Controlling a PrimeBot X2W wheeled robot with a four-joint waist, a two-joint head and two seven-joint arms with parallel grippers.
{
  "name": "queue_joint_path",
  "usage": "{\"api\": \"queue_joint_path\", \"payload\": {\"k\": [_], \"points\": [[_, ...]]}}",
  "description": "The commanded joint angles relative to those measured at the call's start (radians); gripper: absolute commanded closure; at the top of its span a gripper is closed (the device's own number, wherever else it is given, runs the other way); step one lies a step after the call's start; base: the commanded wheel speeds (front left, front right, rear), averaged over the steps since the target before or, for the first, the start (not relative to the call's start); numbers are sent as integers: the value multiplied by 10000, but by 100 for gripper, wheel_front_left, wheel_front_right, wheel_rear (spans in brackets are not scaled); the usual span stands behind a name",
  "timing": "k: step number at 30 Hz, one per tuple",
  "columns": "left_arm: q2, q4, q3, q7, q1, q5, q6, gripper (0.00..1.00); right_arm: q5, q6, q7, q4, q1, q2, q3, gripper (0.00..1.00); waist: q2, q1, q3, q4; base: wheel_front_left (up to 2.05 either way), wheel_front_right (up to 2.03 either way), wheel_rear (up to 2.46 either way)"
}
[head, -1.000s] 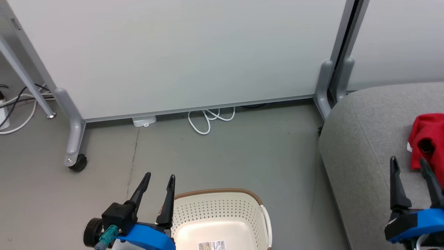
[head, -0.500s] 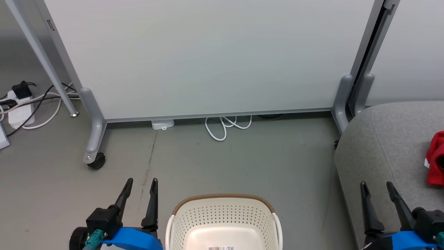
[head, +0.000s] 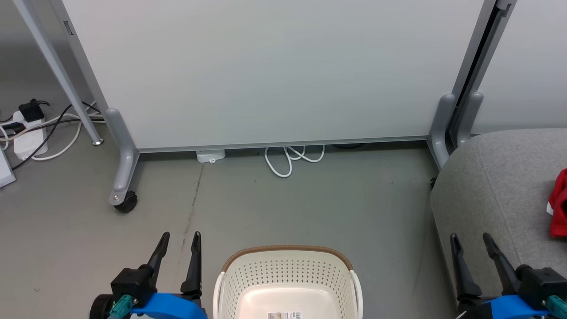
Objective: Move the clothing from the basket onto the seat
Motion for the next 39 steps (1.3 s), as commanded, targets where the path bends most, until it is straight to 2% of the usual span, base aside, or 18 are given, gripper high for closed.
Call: {"api": "queue_joint_path", "payload": {"k": [1,9,10,17,24,39], "points": [[-17,28,-51,-29,22,-51,-13,0,-74,1,-29,24,-93,9,22,0,0,0,5,4,0,0,0],[-26,100,-121,-29,14,-180,-13,0,-20,1,23,48,-144,10,122,0,0,0,26,10,0,0,0],[-16,126,-126,3,7,-161,0,100,-27,0,23,50,-11,2,118,100,0,0,26,11,0,0,0],[-34,861,-216,91,678,-242,0,100,45,0,130,920,85,109,118,100,0,2,32,4,0,0,0],[-67,588,99,494,535,-1700,-1,100,1640,0,405,957,-138,96,78,100,0,2,56,-70,0,0,0],[-119,141,624,1157,291,-4087,-4,100,4264,0,824,985,-476,73,46,100,0,2,102,-209,0,0,0]]}}
